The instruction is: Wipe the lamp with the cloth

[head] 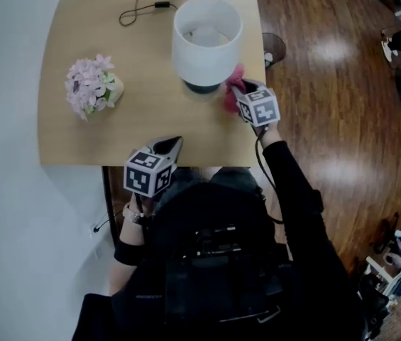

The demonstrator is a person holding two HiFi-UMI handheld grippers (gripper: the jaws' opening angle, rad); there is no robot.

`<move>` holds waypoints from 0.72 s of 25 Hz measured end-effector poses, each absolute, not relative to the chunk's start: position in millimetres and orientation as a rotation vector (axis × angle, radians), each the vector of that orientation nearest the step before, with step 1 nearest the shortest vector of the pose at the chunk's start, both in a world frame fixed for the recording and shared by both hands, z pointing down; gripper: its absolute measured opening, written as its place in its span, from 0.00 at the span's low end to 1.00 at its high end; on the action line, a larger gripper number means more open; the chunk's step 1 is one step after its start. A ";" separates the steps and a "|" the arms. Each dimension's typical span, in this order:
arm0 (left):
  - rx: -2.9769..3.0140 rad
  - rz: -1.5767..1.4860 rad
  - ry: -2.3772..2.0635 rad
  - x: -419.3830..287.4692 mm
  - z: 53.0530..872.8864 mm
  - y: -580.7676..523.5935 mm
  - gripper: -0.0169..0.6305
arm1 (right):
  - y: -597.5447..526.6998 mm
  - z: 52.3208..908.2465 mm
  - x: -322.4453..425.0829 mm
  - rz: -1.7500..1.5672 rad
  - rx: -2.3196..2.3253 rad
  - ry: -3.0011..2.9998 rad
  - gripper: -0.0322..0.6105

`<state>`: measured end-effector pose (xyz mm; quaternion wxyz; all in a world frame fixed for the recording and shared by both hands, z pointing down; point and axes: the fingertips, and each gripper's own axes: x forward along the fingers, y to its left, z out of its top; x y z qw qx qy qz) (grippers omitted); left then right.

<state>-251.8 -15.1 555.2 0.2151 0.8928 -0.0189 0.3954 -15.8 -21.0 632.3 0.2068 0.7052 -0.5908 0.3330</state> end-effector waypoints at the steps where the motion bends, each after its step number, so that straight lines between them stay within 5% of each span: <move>1: 2.473 1.103 -0.069 -250.1 554.2 -11.7 0.01 | -29.0 632.1 -10.4 0.914 1.939 -1.686 0.20; 18: 2.357 1.117 -0.344 -232.1 566.6 19.6 0.01 | -110.5 663.9 -14.0 0.772 1.518 -2.023 0.20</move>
